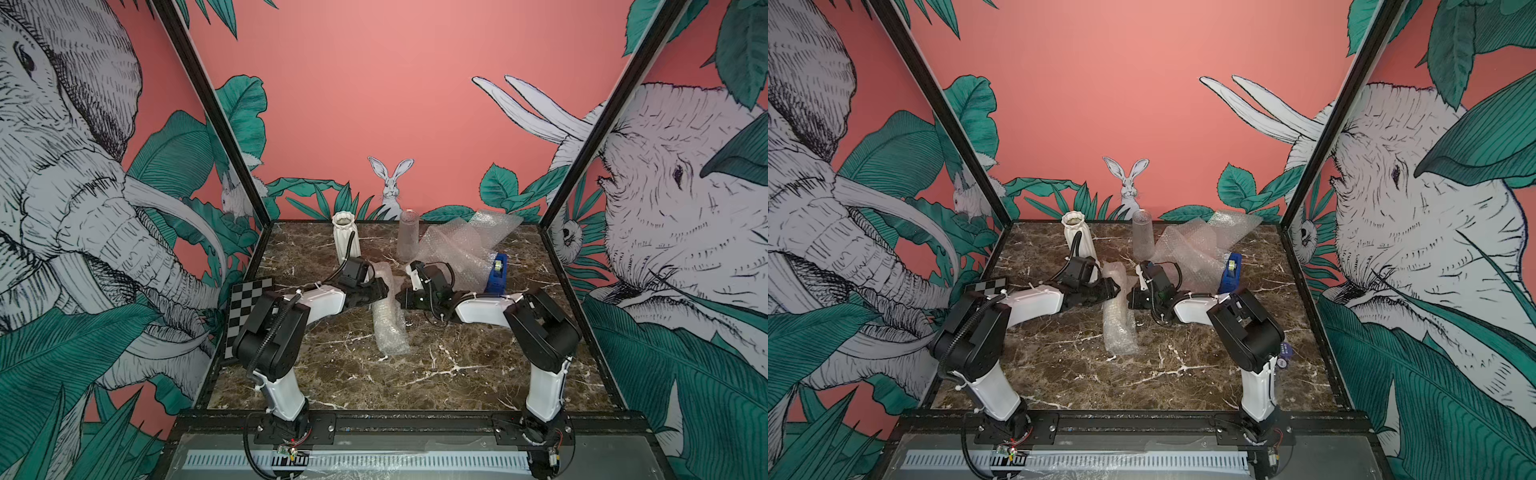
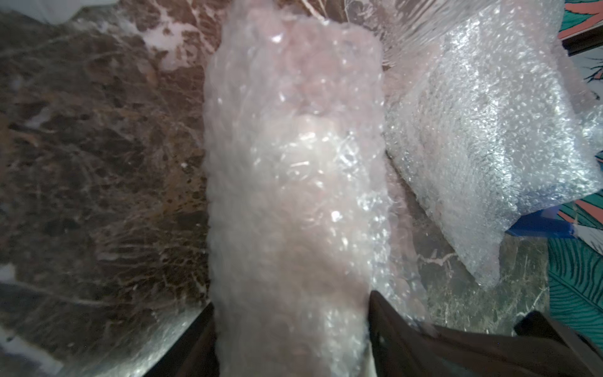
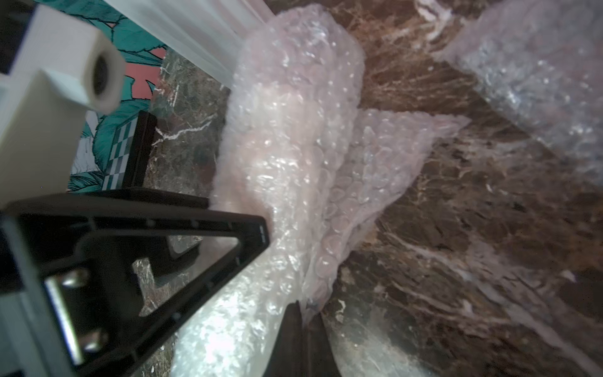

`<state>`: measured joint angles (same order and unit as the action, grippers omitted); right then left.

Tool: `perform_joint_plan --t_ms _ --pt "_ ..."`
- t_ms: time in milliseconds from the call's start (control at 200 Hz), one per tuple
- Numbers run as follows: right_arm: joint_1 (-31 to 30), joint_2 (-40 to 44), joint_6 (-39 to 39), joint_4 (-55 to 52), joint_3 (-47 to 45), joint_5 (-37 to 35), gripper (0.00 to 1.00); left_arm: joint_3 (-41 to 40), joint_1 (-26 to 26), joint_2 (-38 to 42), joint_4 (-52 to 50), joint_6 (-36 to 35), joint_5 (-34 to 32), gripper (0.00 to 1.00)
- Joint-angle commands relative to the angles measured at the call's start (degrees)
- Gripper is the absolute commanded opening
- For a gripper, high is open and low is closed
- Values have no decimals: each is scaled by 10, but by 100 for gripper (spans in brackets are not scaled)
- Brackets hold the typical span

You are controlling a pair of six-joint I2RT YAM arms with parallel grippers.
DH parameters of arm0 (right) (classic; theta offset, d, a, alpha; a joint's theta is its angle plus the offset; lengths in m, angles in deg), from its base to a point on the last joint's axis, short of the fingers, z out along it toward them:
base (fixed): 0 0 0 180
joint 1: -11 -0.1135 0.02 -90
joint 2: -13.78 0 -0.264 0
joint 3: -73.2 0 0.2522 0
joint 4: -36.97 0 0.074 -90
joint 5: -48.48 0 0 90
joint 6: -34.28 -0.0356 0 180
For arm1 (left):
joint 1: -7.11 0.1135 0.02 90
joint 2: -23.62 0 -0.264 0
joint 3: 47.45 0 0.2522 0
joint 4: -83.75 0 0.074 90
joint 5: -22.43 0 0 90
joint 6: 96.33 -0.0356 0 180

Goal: Wrap vases in bubble wrap
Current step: Wrap the vase in bubble wrap.

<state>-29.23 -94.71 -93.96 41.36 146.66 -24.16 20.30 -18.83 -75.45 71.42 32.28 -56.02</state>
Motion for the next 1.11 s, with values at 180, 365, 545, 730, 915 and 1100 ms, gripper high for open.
perform_joint_plan --t_ms 180,365,545,730,915,1100 --pt "-27 13 41 17 24 -13 0 -2 3 42 -12 -21 8 80" --pt "-34 -5 54 20 37 -7 0 -11 3 42 28 -12 43 92" --pt "-38 -23 61 16 53 0 0 -11 4 32 39 -9 59 95" --pt "-39 -33 62 4 63 -4 0 -21 4 38 69 -4 76 99" --pt "-40 -33 63 13 68 0 0 -9 3 17 51 -18 88 99" --pt "-40 -31 63 33 74 14 0 9 4 -12 3 -30 68 91"
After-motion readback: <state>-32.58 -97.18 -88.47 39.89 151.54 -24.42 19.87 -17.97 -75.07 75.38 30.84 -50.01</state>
